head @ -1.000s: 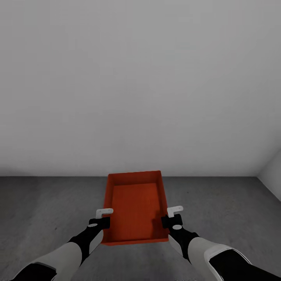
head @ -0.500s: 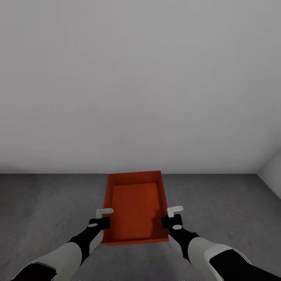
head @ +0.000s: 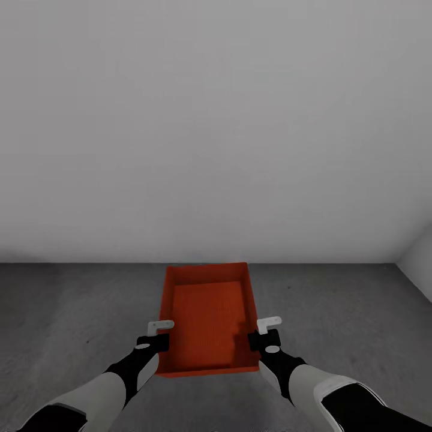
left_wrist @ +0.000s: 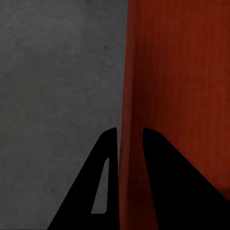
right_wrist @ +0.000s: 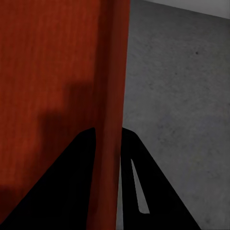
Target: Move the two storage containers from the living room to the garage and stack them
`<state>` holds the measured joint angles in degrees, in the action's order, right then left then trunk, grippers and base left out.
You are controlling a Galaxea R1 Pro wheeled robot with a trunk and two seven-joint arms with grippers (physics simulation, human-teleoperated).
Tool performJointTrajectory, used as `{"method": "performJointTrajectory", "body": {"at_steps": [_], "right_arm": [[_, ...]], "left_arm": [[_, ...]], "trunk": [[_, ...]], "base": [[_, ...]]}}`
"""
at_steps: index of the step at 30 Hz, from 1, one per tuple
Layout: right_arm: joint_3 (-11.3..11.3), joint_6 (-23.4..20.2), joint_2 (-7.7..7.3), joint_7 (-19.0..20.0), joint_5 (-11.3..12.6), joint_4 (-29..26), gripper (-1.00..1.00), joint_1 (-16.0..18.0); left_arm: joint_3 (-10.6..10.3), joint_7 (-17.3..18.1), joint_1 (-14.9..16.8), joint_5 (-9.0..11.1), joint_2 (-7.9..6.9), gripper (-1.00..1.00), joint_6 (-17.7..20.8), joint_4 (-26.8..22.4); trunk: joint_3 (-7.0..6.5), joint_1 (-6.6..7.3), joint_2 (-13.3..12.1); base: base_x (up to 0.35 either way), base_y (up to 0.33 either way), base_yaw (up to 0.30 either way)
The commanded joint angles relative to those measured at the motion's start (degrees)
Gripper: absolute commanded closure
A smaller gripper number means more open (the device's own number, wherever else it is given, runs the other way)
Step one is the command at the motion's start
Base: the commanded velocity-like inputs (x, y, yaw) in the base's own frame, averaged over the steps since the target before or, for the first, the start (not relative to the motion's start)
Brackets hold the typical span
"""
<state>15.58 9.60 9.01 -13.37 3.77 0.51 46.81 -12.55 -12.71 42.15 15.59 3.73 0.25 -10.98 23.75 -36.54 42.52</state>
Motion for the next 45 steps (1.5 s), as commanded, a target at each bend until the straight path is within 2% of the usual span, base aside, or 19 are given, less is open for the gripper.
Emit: {"method": "performJointTrajectory", "body": {"at_steps": [1, 19, 45], "right_arm": [[-0.5, 0.2, 0.83, -0.2, 1.3, 0.3, 1.0, 0.0], [-0.5, 0.3, 0.79, -0.2, 1.2, 0.3, 1.0, 0.0], [-0.5, 0.2, 0.65, -0.1, 1.3, 0.3, 1.0, 0.0]], "left_arm": [[0.7, -0.5, 0.0, -0.4, 0.05, 1.0, 0.0, -2.1], [0.7, -0.5, 0.0, -0.4, 0.05, 1.0, 0.0, -2.1], [0.7, -0.5, 0.0, -0.4, 0.05, 1.0, 0.0, -2.1]], "trunk": [[0.16, -0.01, 0.1], [1.71, -0.01, 0.1], [1.79, -0.01, 0.1]], "base": [[0.0, 0.0, 0.0], [0.0, 0.0, 0.0], [0.0, 0.0, 0.0]]}}
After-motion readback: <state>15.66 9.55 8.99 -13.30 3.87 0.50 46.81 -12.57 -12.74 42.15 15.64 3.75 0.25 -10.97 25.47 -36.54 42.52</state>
